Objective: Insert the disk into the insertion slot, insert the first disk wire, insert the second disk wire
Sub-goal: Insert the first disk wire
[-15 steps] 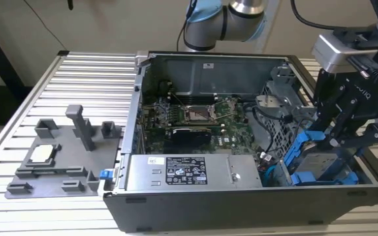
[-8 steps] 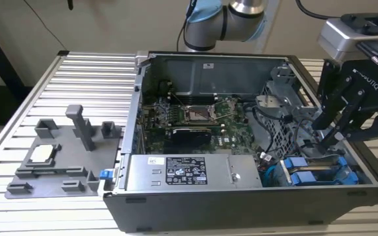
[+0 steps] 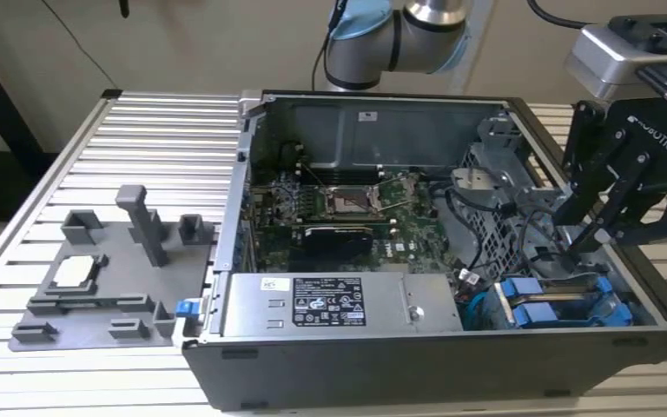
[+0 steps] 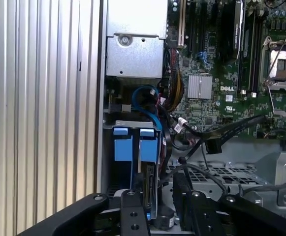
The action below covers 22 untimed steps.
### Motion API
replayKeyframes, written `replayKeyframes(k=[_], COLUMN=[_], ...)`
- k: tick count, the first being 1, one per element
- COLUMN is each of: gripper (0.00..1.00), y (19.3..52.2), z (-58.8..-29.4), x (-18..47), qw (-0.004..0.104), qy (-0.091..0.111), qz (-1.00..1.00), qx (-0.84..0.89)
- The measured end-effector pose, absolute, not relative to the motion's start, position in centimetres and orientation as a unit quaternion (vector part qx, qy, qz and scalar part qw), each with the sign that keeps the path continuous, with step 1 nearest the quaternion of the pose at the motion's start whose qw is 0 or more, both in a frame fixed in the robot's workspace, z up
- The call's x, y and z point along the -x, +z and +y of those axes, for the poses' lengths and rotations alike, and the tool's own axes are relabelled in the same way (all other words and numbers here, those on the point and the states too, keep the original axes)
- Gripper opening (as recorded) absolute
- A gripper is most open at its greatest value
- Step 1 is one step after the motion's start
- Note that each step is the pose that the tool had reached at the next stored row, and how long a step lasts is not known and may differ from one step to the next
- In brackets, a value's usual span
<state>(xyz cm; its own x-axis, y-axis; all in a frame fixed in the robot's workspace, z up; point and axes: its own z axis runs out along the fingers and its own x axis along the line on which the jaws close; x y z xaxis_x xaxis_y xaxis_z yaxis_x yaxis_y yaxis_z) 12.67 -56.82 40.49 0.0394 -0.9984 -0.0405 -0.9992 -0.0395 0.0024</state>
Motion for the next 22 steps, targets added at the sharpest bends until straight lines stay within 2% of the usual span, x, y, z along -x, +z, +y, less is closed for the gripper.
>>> replayKeyframes(k=[3,22], gripper=[0.38,0.38], y=[40.4,40.0], z=[-56.8,-56.8], x=[-13.0,-16.1], qw=[0.017,0.022], qy=[0.018,0.021], qz=[0.691,0.677], qx=[0.722,0.735])
